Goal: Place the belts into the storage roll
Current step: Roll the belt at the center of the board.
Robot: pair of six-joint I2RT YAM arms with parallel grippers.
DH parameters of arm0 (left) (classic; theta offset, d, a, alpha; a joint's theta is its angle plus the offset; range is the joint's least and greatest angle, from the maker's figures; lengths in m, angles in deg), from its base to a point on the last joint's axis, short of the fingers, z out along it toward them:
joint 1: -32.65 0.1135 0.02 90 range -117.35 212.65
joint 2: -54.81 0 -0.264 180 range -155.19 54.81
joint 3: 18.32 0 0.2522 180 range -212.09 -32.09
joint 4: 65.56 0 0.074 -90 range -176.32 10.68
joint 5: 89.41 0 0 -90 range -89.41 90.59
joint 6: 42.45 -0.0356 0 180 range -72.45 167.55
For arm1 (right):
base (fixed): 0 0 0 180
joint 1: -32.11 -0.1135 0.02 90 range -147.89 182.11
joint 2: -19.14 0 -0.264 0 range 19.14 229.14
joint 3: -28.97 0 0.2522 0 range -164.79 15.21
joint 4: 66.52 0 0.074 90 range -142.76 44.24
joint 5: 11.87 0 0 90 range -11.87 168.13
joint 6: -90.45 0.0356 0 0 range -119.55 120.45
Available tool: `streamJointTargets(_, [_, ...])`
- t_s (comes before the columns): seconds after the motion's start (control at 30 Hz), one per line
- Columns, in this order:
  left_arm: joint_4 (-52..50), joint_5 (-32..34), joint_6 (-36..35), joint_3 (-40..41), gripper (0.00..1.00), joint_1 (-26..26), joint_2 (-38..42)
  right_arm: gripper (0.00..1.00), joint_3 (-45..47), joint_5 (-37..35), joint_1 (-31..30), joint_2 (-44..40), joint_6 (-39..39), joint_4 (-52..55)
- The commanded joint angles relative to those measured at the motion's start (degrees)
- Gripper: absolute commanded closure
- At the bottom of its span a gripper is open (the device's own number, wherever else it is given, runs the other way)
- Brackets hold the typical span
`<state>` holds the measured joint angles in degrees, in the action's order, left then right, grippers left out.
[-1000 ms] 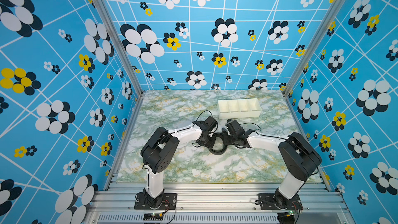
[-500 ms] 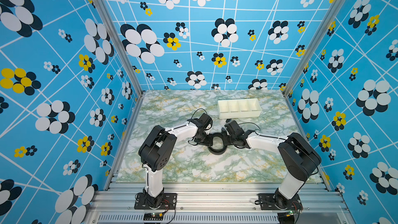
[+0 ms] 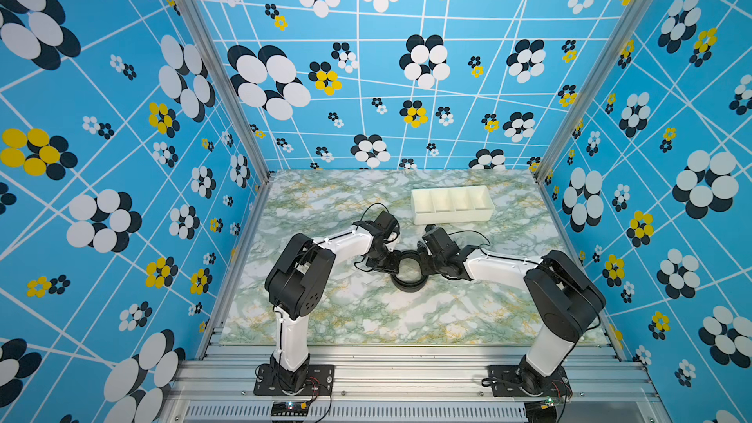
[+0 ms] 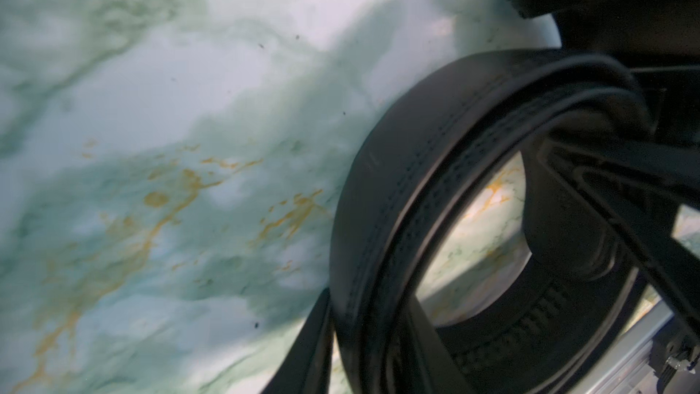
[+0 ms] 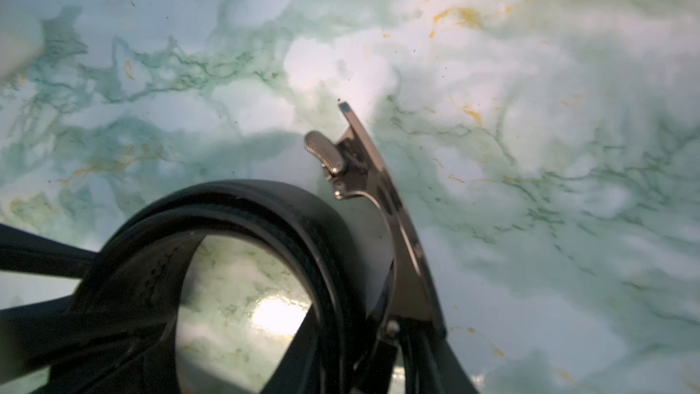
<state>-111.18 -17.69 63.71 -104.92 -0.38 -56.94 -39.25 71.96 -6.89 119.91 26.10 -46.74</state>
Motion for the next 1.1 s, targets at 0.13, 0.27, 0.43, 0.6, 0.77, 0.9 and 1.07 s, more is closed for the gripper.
streamJointTargets(0.13, [-8.4,4.6,-1.1,-4.6,1.00,1.2,-6.0,1.00,0.0,0.7,-1.5,2.4,-3.8,3.1])
streamJointTargets(0.27, [-12.9,5.0,-2.0,-8.2,1.00,1.2,-7.0,1.00,-0.4,0.9,-1.5,1.8,-5.2,3.3])
streamJointTargets(0.43, [-16.1,7.0,-2.9,-10.1,1.00,1.2,-5.4,0.98,-1.1,1.0,-1.5,1.4,-5.8,3.8])
streamJointTargets(0.6, [-21.8,10.4,-4.5,-13.8,1.00,1.3,-4.9,0.90,-1.0,1.0,-1.4,0.4,-6.4,4.1])
streamJointTargets(0.77, [-27.4,13.3,-5.6,-18.2,1.00,1.2,-5.0,0.75,1.4,-0.4,-1.5,-2.9,-7.5,2.8])
streamJointTargets(0.9, [-28.2,13.7,-5.3,-18.5,1.00,1.1,-4.4,0.67,2.6,-0.5,-1.4,-6.1,-8.1,2.4])
streamJointTargets(1.07, [-28.3,13.7,-4.8,-18.1,1.00,0.7,-2.9,0.47,5.3,1.6,-1.4,-10.1,-7.8,-0.4])
